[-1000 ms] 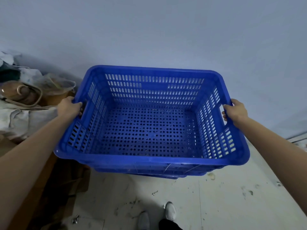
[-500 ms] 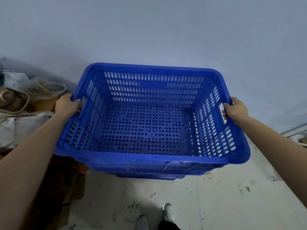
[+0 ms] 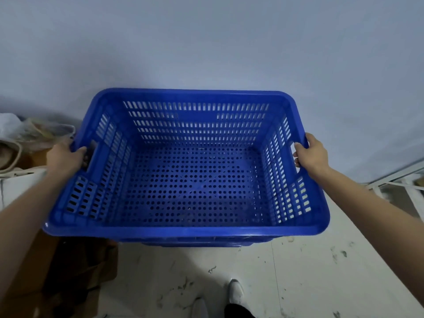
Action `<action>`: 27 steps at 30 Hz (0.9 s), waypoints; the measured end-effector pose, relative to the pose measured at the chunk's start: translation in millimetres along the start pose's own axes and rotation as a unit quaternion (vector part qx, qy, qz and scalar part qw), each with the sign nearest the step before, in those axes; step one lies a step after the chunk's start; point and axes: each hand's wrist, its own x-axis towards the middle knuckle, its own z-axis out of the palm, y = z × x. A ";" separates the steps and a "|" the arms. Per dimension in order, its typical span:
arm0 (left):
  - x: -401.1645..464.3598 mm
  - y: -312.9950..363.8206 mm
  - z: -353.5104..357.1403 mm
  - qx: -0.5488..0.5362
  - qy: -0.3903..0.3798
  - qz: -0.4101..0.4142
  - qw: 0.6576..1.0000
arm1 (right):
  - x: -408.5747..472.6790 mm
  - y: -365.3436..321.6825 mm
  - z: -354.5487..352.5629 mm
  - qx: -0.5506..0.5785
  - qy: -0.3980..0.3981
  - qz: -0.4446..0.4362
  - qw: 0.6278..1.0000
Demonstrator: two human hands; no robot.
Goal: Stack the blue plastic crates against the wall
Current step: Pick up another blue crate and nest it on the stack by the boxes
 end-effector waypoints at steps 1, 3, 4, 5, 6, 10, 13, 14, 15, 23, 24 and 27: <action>1.2 1.0 -2.7 -0.001 0.006 -0.003 1.000 | -0.2 0.3 2.6 0.004 -0.003 0.000 1.000; 10.5 -2.1 -4.7 0.006 0.011 -0.010 1.000 | 2.7 -2.4 7.8 0.001 -0.008 -0.005 1.000; 16.5 -7.7 -4.5 0.011 0.002 -0.016 1.000 | 4.4 -5.2 10.7 -0.007 -0.009 -0.012 1.000; 25.6 -20.8 -1.5 0.015 -0.007 -0.026 1.000 | 4.9 -8.2 13.1 -0.020 -0.012 -0.020 1.000; 37.7 -36.0 3.6 0.016 -0.012 -0.037 0.999 | 6.0 -10.4 14.8 -0.034 -0.015 -0.027 0.999; 17.1 -16.0 4.6 0.009 -0.033 -0.033 0.999 | 9.2 -7.2 7.4 -0.068 -0.009 -0.024 0.997; 7.9 -2.7 8.7 0.003 -0.068 0.013 0.998 | 10.7 2.0 -3.0 -0.093 0.011 -0.004 0.996; 8.5 2.0 9.8 0.003 -0.068 0.027 0.997 | 9.7 4.2 -4.6 -0.094 0.018 0.002 0.995; 8.5 5.9 10.2 0.002 -0.068 0.033 0.997 | 7.6 5.2 -4.8 -0.092 0.019 0.007 0.996; 17.7 -8.2 5.6 -0.004 -0.051 0.064 0.997 | -6.4 2.4 1.6 -0.056 0.013 0.030 0.998; 20.3 -10.8 5.3 0.003 -0.049 0.061 0.997 | -8.4 0.2 4.2 -0.055 0.014 0.021 0.998; 25.3 -13.8 7.9 0.005 -0.039 0.048 0.998 | -10.6 -6.9 10.7 -0.091 0.031 -0.003 0.995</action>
